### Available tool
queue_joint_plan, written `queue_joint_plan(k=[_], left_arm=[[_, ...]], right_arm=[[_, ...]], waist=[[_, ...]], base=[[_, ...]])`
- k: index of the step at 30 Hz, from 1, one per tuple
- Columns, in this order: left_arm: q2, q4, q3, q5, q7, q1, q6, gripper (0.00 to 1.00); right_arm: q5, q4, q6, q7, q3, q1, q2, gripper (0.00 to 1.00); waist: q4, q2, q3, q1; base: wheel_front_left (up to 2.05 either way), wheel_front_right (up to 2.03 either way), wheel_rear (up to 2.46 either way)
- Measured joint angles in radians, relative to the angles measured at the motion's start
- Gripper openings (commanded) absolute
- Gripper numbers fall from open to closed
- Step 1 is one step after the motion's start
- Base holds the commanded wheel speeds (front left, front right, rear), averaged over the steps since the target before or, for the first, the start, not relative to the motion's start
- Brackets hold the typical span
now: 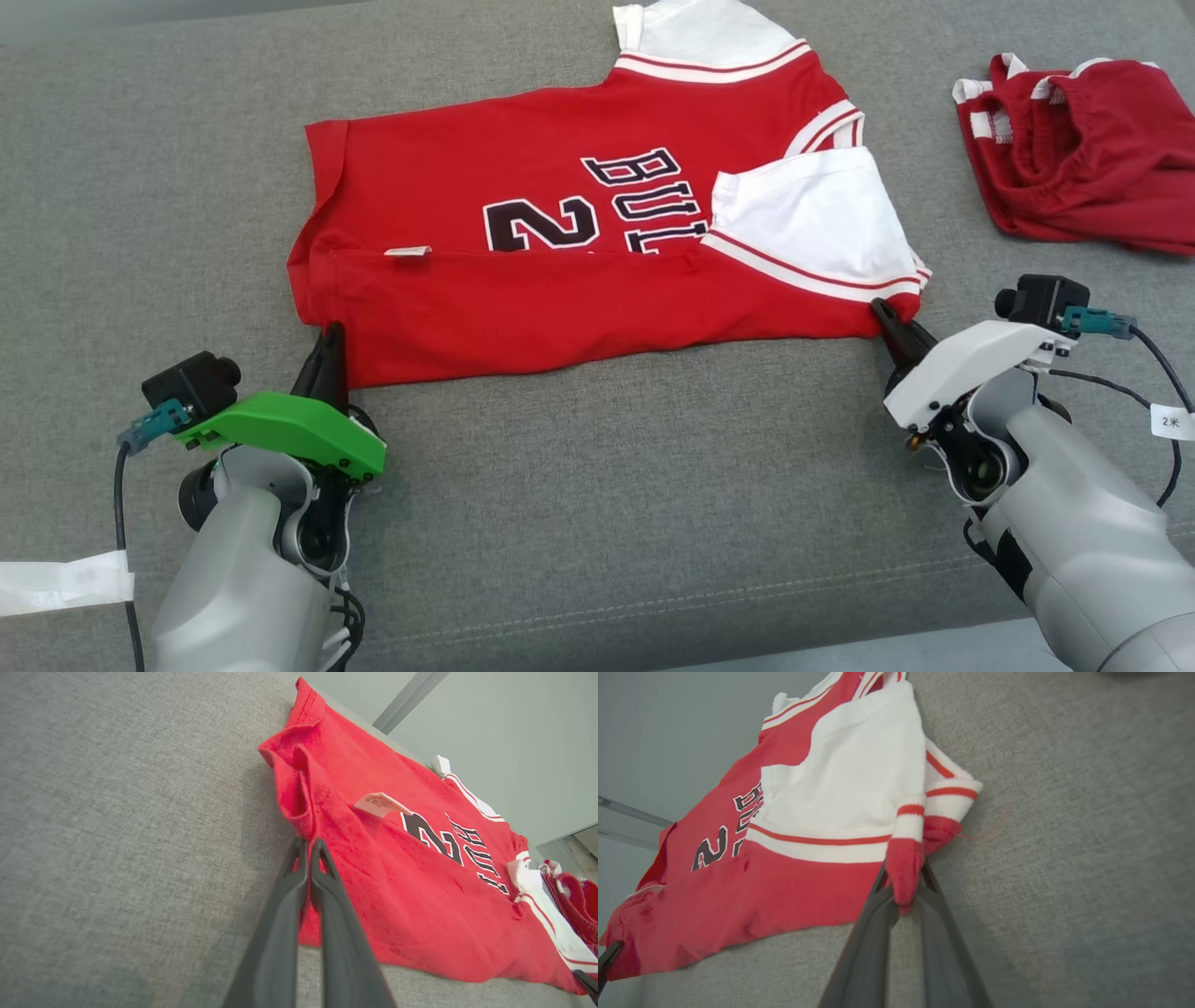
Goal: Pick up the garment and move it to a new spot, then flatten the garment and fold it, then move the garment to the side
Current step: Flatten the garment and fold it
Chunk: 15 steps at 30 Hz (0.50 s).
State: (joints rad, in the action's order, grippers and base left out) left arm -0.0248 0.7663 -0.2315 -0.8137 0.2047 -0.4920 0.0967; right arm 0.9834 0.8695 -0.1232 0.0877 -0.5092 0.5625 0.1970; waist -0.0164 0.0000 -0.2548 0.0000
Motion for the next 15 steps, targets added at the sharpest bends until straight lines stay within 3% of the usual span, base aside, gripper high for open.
queue_joint_plan(k=[15], left_arm=[[0.000,-0.025,0.000,-0.043,0.032,0.076,0.000,0.00]], right_arm=[[0.026,-0.094,0.000,0.118,-0.016,-0.074,0.003,0.00]], waist=[[-0.015,0.0000,0.066,0.0000]], base=[[0.00,0.00,0.00]])
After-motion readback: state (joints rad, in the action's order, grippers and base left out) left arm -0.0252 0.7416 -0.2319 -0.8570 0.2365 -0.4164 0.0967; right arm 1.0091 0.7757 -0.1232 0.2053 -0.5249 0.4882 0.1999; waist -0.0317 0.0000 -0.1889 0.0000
